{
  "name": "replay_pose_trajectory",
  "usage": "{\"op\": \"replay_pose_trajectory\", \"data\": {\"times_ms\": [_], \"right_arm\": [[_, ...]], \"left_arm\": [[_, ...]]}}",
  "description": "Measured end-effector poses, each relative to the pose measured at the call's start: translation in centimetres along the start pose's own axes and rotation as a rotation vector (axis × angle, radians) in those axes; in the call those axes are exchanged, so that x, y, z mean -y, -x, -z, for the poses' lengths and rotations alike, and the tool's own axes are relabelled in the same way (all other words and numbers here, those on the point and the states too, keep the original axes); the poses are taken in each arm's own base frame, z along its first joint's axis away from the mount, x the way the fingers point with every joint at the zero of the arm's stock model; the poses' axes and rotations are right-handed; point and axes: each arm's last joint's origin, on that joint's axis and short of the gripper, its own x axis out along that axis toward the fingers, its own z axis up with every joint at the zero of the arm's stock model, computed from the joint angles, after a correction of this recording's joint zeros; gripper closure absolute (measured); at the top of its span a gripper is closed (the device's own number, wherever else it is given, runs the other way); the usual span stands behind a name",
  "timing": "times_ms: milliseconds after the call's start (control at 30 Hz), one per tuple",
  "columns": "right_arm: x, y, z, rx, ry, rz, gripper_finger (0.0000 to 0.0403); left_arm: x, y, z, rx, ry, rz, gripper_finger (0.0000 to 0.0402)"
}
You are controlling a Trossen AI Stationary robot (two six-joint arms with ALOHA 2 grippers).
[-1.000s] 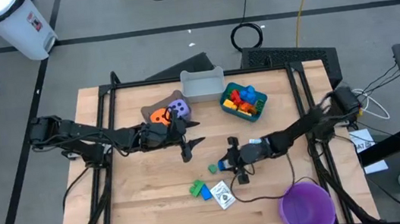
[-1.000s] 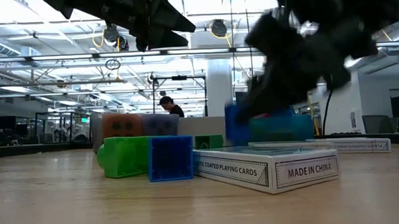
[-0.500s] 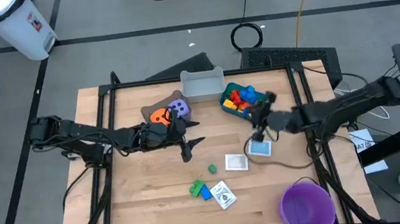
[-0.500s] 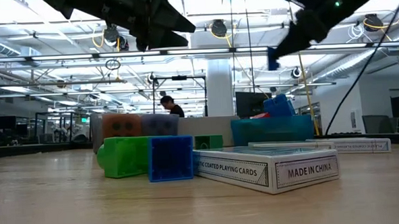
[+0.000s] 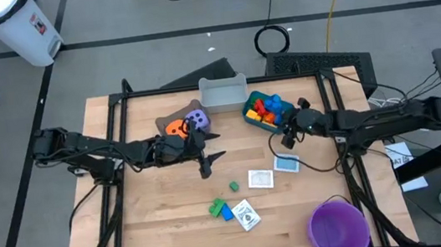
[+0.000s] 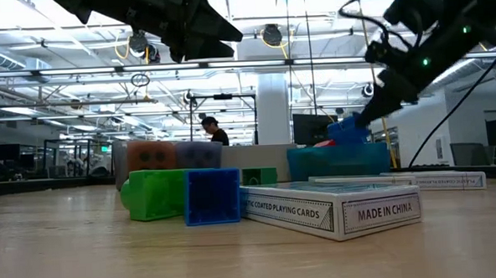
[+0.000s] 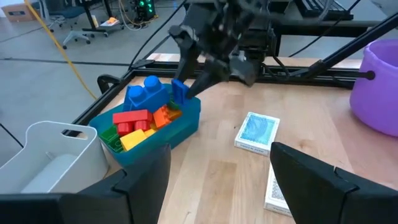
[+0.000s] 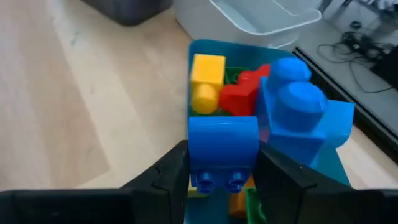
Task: Pick & Place Toys
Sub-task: Put the blue 4 studs game piece into the blue bin
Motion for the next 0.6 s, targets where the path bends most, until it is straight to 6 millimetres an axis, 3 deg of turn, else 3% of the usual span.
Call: {"op": "replay_pose_trajectory", "data": {"times_ms": [333, 600], "right_arm": [[0.4, -1.9, 2.2, -0.061, 0.012, 0.021, 0.0258], [0.4, -1.9, 2.1, -0.03, -0.009, 0.019, 0.0192]], "left_arm": [[-0.2, -0.1, 0.0, -0.002, 0.003, -0.006, 0.0119], [-0.3, -0.1, 0.0, -0.002, 0.031, -0.01, 0.0119]]}}
